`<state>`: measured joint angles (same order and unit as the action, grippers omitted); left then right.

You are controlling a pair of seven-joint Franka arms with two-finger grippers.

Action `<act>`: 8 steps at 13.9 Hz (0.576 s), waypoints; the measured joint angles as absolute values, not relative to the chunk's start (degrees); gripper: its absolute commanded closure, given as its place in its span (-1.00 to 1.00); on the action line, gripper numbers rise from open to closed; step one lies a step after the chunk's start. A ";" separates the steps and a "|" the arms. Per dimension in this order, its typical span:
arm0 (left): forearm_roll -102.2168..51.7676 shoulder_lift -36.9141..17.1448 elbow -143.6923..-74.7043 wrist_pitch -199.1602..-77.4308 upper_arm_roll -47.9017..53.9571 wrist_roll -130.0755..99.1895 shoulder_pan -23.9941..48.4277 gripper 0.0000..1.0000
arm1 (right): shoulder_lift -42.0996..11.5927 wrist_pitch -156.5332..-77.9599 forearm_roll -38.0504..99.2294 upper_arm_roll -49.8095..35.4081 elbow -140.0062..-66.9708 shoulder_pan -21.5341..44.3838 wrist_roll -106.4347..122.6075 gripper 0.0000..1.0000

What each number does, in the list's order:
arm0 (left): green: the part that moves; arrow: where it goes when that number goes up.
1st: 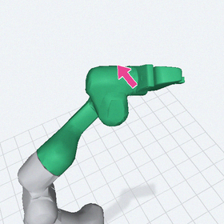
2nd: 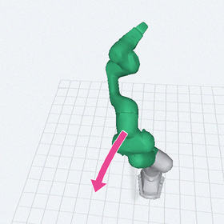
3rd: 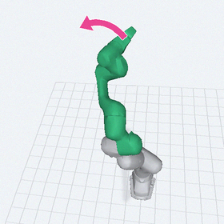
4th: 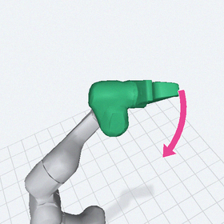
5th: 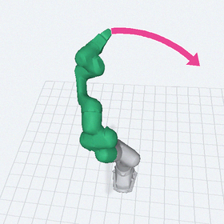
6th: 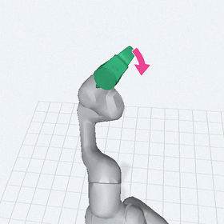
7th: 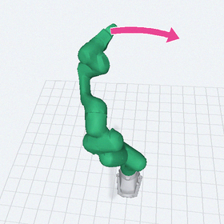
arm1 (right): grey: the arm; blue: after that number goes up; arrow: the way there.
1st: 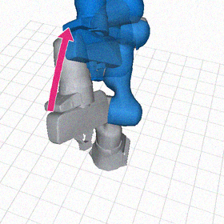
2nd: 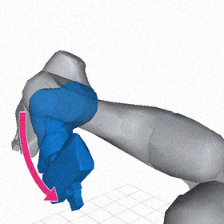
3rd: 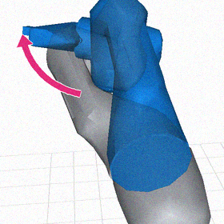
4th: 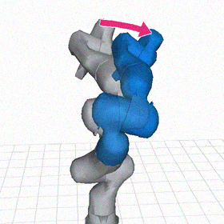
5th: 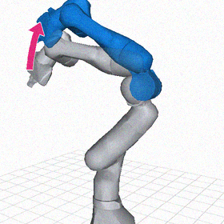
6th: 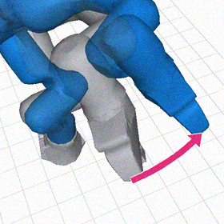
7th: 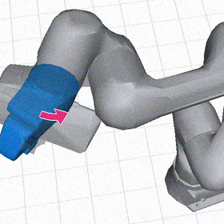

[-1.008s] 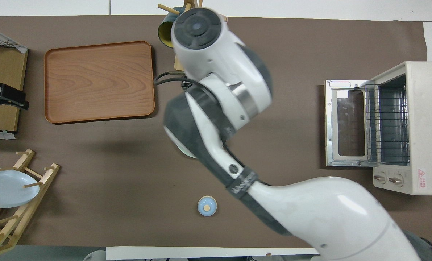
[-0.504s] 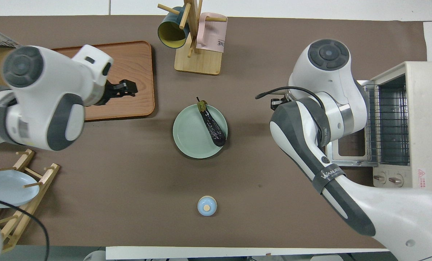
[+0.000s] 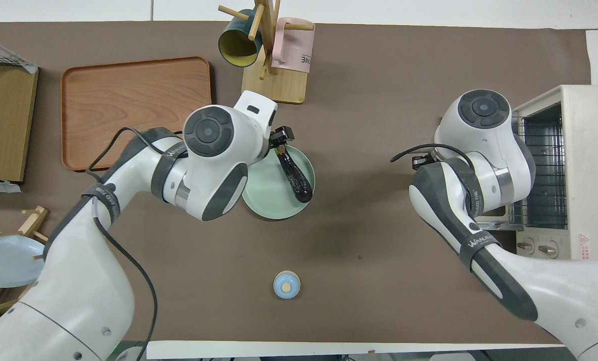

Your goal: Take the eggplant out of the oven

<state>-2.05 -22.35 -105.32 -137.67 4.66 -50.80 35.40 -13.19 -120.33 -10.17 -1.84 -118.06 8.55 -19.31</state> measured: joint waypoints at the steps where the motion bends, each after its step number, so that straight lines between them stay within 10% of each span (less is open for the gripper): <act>1: -2.05 -22.80 -105.38 -137.44 4.68 -51.09 36.20 -0.65 | -13.17 -121.21 -10.26 -1.84 -118.59 8.40 -19.23 0.97; 4: -2.06 -23.51 -106.25 -137.15 4.67 -52.27 38.38 0.43 | -13.17 -123.79 -11.69 -1.85 -120.48 7.90 -18.72 0.97; 8: -2.08 -23.83 -106.24 -134.89 4.52 -53.39 39.66 1.00 | -13.06 -123.84 -15.53 -2.04 -120.75 6.94 -16.26 0.97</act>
